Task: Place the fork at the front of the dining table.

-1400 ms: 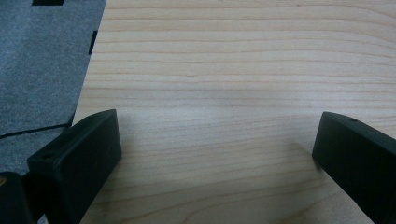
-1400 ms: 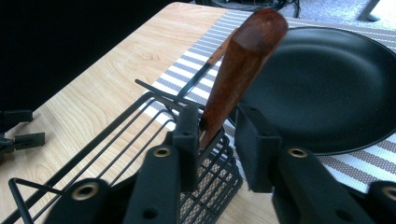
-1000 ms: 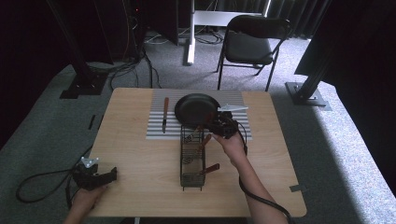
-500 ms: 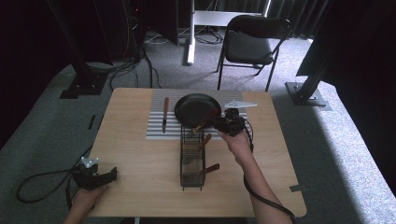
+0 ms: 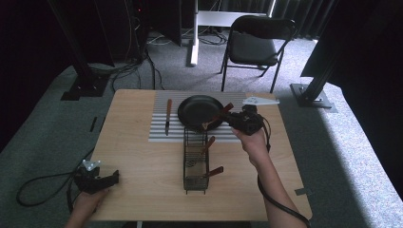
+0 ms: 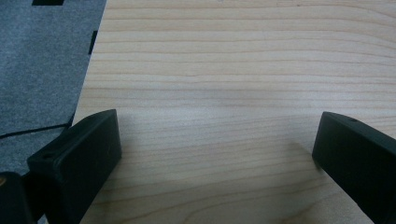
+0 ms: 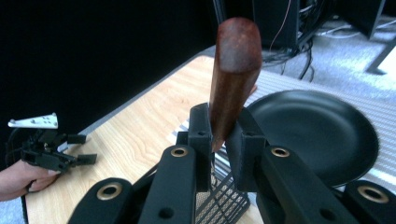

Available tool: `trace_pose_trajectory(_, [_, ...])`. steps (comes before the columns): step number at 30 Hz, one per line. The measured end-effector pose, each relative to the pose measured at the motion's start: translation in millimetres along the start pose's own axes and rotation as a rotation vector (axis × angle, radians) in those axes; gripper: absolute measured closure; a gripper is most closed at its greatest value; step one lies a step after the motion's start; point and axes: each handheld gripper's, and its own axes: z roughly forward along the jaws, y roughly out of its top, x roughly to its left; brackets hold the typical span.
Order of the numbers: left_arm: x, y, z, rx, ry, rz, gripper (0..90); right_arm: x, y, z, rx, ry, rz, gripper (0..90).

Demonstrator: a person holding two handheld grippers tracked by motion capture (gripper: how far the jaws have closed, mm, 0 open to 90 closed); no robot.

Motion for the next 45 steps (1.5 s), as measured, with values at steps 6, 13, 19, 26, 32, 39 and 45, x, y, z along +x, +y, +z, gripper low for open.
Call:
trace_pose_trajectory(6, [0.0, 0.0, 0.0, 0.000, 0.000, 0.000, 1.1, -3.0, 9.5, -20.2, -0.044, -0.010, 0.007, 80.9])
trace_pose_trajectory(13, [0.0, 0.0, 0.0, 0.000, 0.000, 0.000, 1.1, -14.6, 12.1, -38.4, -0.074, -0.053, 0.029, 80.9])
trace_pose_trajectory(19, [0.0, 0.0, 0.0, 0.000, 0.000, 0.000, 1.1, -31.5, 4.1, -45.3, -0.054, -0.131, 0.058, 80.8])
trace_pose_trajectory(26, [0.0, 0.0, 0.0, 0.000, 0.000, 0.000, 1.1, -49.6, -10.3, -49.0, 0.002, -0.259, 0.069, 80.8])
trace_pose_trajectory(32, [0.0, 0.0, 0.0, 0.000, 0.000, -0.001, 1.1, -61.1, -24.9, -44.1, 0.073, -0.352, 0.073, 80.8])
trace_pose_trajectory(39, [0.0, 0.0, 0.0, 0.000, 0.000, -0.001, 1.1, -68.8, -39.6, -27.8, 0.144, -0.418, 0.077, 80.8])
trace_pose_trajectory(45, [0.0, 0.0, 0.0, 0.000, 0.000, -0.001, 1.1, -73.1, -44.5, -8.3, 0.190, -0.451, 0.075, 80.8])
